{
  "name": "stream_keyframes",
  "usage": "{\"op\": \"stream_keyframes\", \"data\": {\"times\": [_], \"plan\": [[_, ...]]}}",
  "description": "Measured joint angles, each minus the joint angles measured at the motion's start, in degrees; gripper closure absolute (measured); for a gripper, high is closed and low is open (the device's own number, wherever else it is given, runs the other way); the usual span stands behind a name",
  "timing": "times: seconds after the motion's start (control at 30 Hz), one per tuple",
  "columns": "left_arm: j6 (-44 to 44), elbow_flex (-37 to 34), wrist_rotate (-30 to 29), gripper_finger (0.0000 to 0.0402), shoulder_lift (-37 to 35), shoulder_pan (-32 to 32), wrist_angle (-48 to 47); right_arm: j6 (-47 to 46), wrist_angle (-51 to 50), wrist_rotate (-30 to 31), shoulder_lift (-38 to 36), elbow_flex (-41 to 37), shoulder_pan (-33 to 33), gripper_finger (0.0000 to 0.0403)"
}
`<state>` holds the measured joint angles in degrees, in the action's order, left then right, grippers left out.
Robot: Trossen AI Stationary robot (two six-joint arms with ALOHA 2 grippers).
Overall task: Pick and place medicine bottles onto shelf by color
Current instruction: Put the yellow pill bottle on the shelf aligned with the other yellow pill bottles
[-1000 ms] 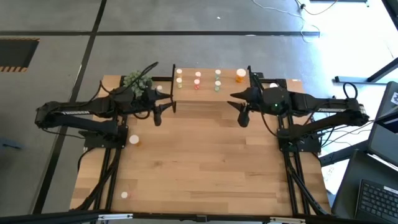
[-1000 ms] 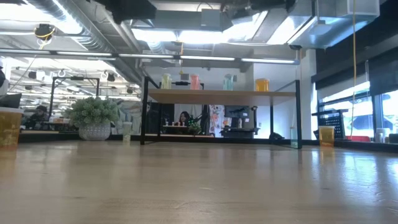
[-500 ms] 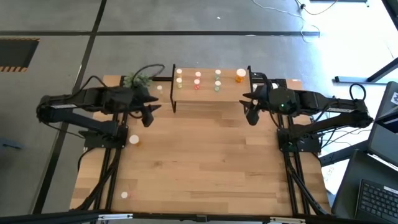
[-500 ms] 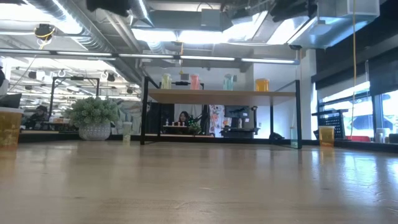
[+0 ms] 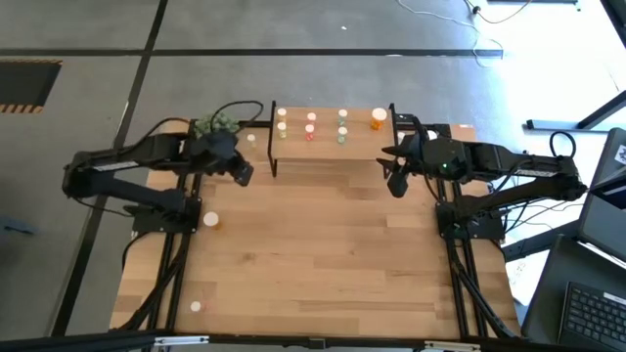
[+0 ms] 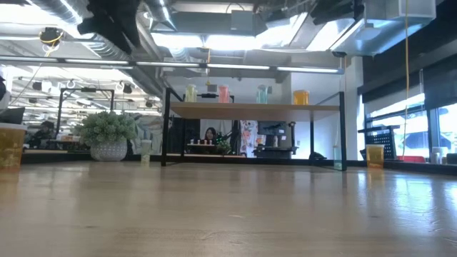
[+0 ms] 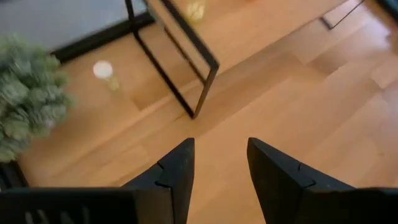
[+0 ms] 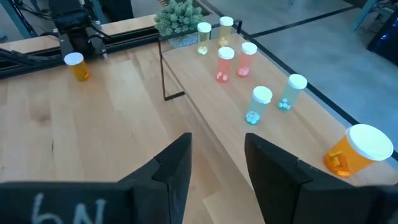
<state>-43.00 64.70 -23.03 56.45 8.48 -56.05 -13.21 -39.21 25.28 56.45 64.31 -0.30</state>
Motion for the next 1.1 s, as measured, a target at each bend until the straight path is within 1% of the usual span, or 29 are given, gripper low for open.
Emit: {"op": "stream_keyframes", "data": {"times": [0.13,0.2,0.33,0.43,0.5,0.53,0.6,0.7,0.8,0.9,1.0,1.1], "plan": [[0.1,0.9,6.7,0.026,2.8,6.9,-0.7,0.0,0.1,0.0,0.0,0.0,0.0,0.0251],[2.7,2.5,9.8,0.026,4.4,10.5,-1.5,0.1,0.1,-1.0,0.0,0.0,0.0,0.0251],[10.6,7.3,12.0,0.026,9.0,17.0,-3.8,0.4,0.1,-4.6,0.0,0.0,0.0,0.0251],[15.4,12.1,12.1,0.026,12.9,21.8,-8.0,0.9,0.0,-7.0,0.0,0.0,0.0,0.0251],[18.2,14.7,12.4,0.026,15.5,24.8,-11.4,2.1,0.0,-7.5,0.0,0.0,0.1,0.0251],[19.8,15.8,13.3,0.026,16.7,26.3,-13.0,3.0,0.0,-7.6,0.0,0.0,0.2,0.0251],[22.8,17.4,17.4,0.026,18.7,29.0,-14.4,3.9,-0.1,-8.5,0.0,0.0,0.2,0.0251],[27.9,18.0,23.9,0.026,20.6,32.9,-14.6,4.7,-0.1,-11.1,0.0,0.0,0.2,0.0251],[30.7,18.0,24.7,0.026,21.6,36.1,-15.3,4.4,-0.1,-11.9,0.0,0.0,0.2,0.0251],[31.2,18.0,24.9,0.026,22.7,39.5,-15.7,4.4,0.0,-11.9,0.0,0.0,0.2,0.0251],[31.4,18.0,27.9,0.026,23.1,43.5,-15.7,4.3,0.4,-11.9,0.0,0.0,0.2,0.0251],[34.9,18.0,30.7,0.026,23.9,47.2,-15.7,3.1,0.4,-11.6,0.0,0.0,0.2,0.0251]]}}
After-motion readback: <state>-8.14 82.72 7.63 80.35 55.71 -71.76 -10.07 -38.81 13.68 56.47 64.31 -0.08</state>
